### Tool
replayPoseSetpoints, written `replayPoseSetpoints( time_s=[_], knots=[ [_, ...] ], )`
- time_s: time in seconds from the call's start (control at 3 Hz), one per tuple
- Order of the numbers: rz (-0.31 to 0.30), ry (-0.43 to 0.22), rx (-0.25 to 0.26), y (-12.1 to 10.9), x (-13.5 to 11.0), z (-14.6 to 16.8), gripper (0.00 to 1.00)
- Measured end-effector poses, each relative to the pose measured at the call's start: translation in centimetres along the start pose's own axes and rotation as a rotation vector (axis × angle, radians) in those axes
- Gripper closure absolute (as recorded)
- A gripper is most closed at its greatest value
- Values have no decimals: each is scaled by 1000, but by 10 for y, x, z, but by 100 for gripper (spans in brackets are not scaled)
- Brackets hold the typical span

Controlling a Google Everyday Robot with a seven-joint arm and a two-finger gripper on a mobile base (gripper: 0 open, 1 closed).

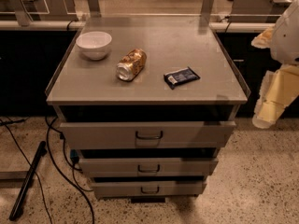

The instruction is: Open top drawer

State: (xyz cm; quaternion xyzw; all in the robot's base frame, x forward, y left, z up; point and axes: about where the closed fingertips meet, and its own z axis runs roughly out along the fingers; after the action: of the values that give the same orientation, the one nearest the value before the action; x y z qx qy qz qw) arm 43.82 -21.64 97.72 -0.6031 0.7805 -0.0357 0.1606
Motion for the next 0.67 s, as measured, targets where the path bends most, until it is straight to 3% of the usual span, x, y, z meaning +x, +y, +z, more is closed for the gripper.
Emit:
replayPoseSetpoints(
  time_s=[0.67],
  knots=[
    [6, -23, 3, 7, 2, 10, 0]
  ],
)
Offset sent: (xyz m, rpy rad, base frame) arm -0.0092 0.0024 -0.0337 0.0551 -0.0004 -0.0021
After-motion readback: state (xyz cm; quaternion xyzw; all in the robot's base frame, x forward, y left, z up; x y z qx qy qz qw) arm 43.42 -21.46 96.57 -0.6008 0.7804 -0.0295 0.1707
